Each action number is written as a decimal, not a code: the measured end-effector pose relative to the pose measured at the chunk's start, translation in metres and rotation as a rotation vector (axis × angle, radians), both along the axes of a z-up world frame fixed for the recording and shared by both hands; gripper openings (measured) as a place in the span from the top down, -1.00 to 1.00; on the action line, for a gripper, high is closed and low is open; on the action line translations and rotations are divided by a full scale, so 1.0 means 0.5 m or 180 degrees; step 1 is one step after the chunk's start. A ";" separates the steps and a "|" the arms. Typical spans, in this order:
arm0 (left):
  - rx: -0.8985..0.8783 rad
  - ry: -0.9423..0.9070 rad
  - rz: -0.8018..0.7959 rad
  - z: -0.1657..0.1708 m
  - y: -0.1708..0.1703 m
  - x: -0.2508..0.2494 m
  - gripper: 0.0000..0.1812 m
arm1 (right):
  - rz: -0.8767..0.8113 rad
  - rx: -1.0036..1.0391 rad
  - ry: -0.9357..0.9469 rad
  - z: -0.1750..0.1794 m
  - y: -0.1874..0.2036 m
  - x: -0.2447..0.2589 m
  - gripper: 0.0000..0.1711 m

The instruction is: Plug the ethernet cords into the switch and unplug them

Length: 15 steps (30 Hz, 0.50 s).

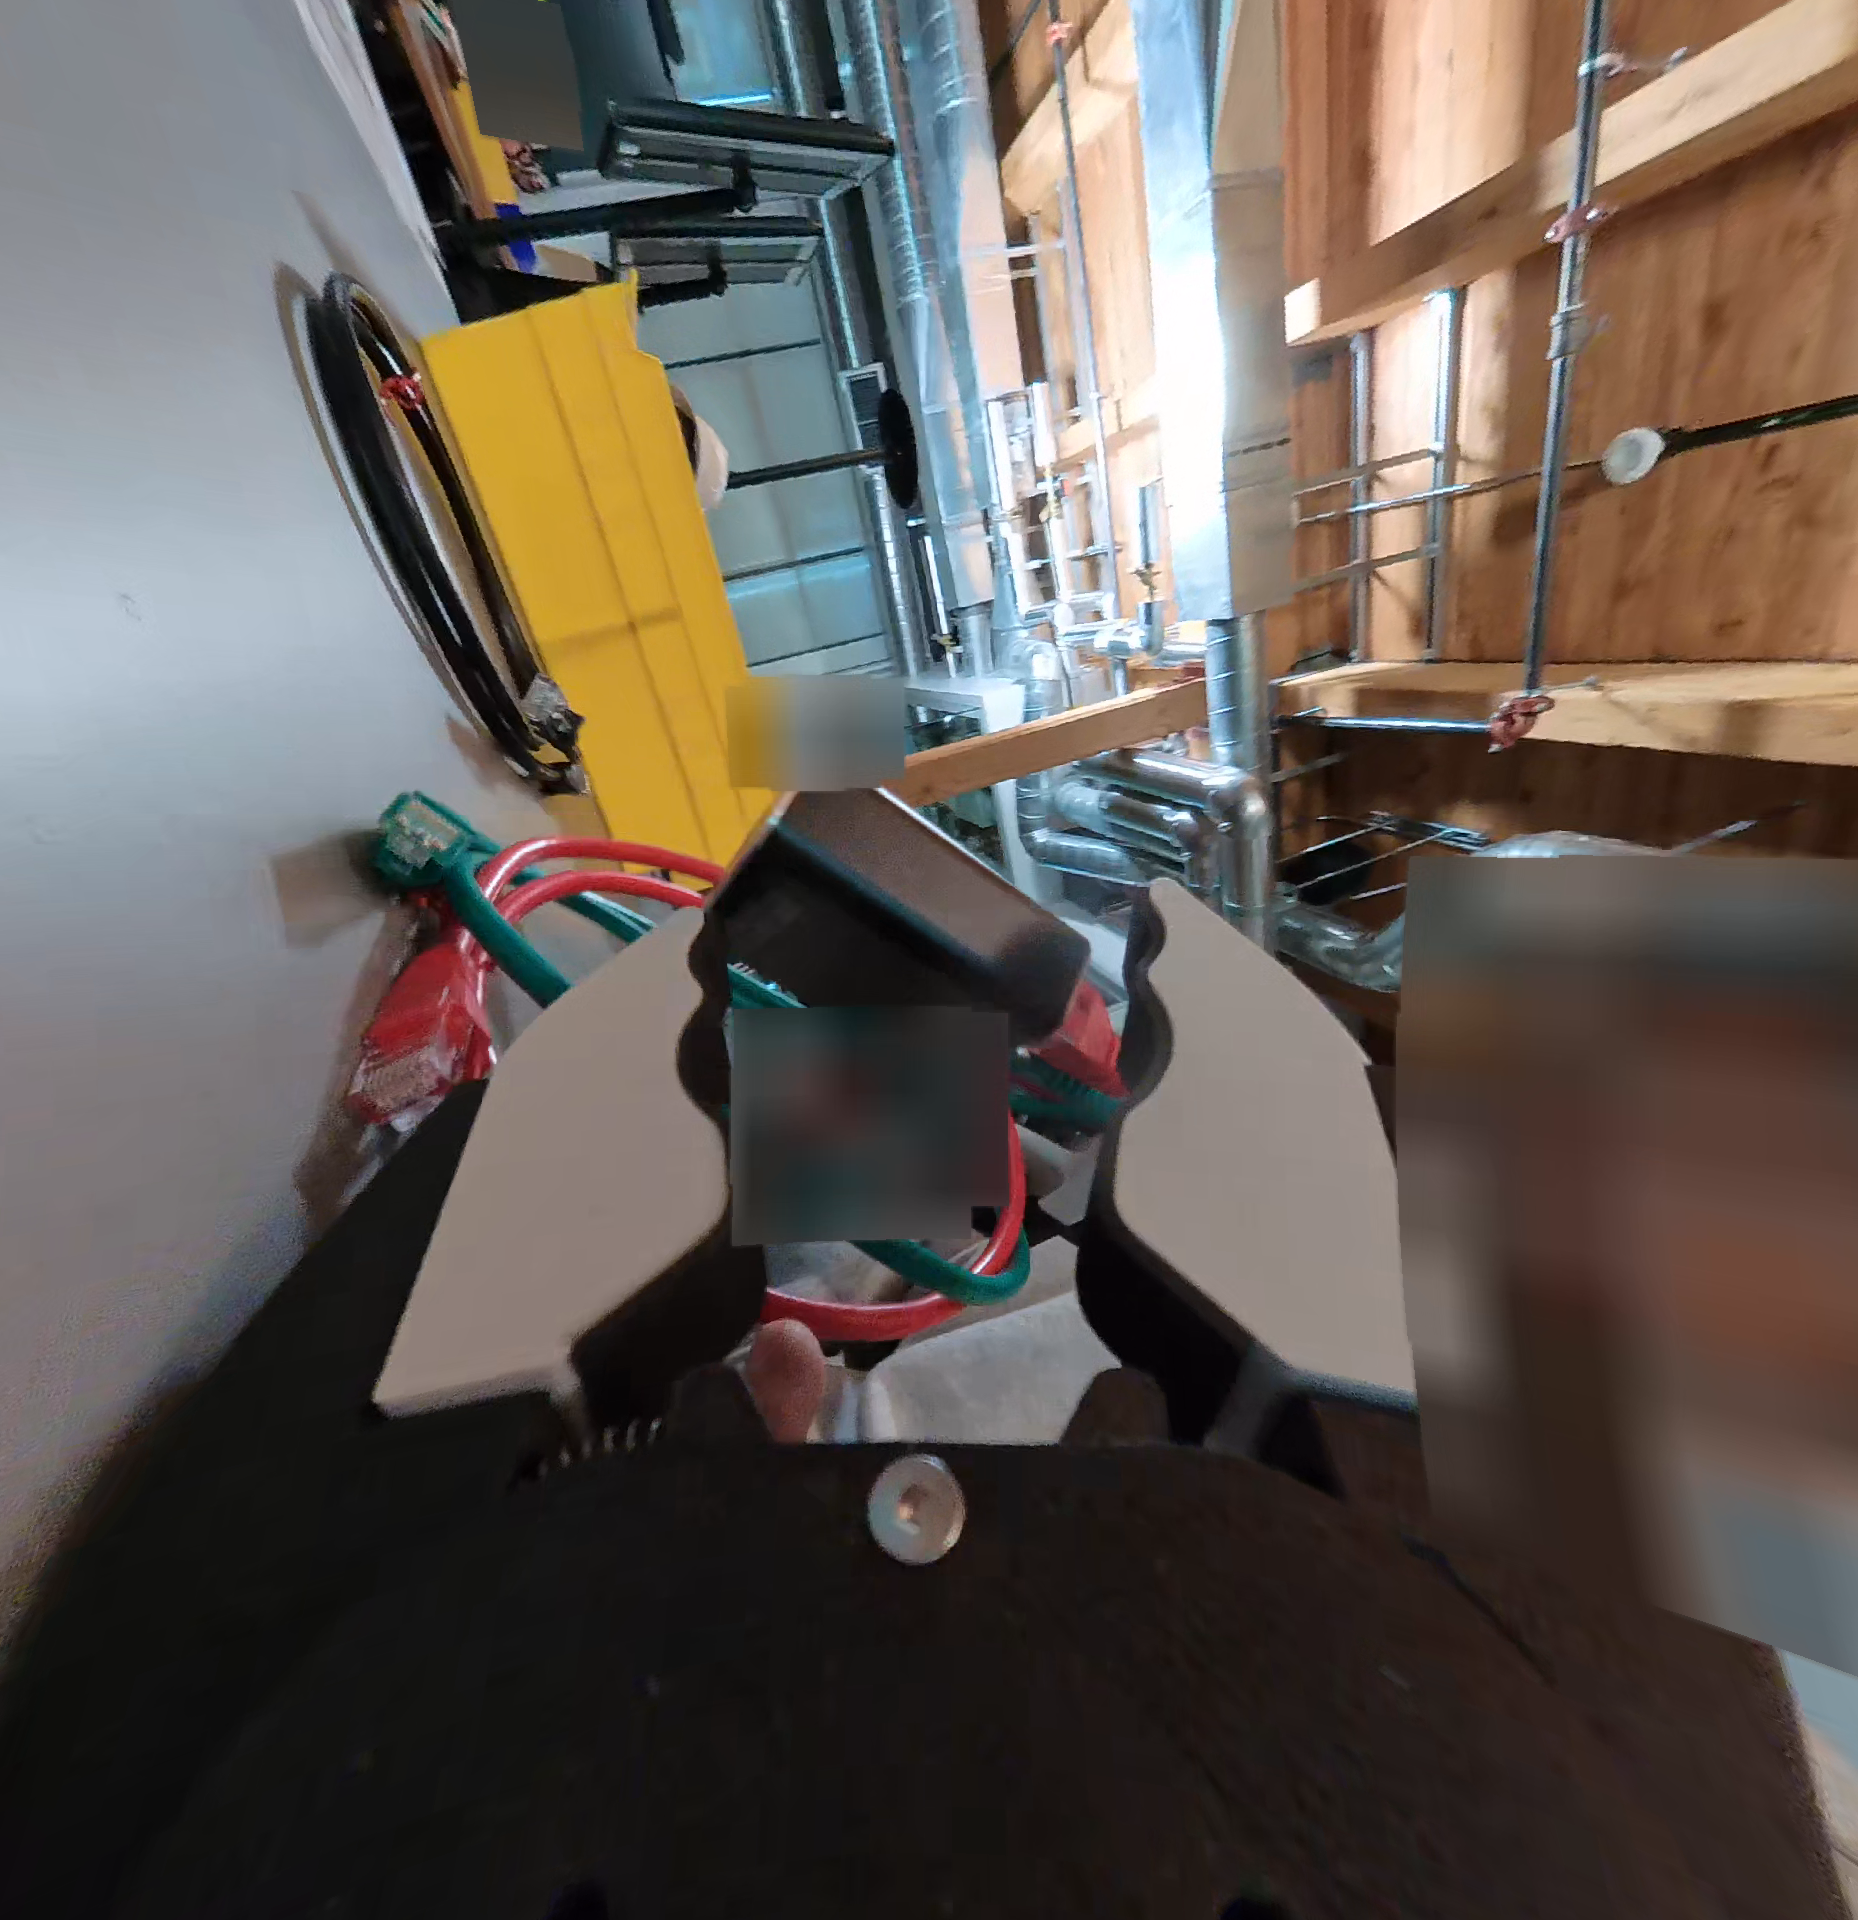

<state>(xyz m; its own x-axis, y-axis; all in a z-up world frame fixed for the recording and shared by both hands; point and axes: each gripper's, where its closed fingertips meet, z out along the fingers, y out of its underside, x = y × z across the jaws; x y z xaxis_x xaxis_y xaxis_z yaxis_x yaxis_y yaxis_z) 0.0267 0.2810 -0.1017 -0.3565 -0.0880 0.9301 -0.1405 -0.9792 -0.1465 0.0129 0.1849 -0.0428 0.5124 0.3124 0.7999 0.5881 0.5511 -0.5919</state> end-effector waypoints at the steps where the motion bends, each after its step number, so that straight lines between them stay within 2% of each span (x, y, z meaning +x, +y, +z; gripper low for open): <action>1: -0.0042 -0.0037 -0.0017 0.003 0.001 -0.002 0.22 | 0.0048 0.0006 -0.0021 0.000 -0.005 -0.006 0.94; 6: -0.0212 -0.0051 -0.0201 0.003 0.002 -0.014 0.22 | 0.0146 0.0207 -0.0509 -0.027 -0.020 -0.021 0.94; 7: -0.0188 -0.0013 -0.0223 0.001 0.003 -0.016 0.24 | 0.0145 0.0264 -0.0628 -0.033 -0.022 -0.022 0.93; 9: -0.0034 0.0101 -0.0285 -0.007 -0.002 -0.021 0.42 | 0.0162 0.0313 -0.0774 -0.044 -0.023 -0.025 0.93; 12: 0.0213 0.0263 -0.0299 -0.016 -0.003 -0.025 0.53 | 0.0125 0.0267 -0.0770 -0.049 -0.015 -0.017 0.93; 15: 0.0195 0.0111 -0.0023 0.000 0.029 -0.038 0.57 | -0.0151 0.0225 -0.0558 -0.037 0.021 0.025 0.93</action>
<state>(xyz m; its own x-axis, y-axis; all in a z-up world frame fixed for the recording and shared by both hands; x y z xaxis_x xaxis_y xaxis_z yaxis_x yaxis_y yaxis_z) 0.0078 0.2954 -0.1015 -0.3247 -0.1426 0.9350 -0.1537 -0.9675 -0.2010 0.0256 0.1955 -0.0615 0.3760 0.2311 0.8974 0.7051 0.5570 -0.4389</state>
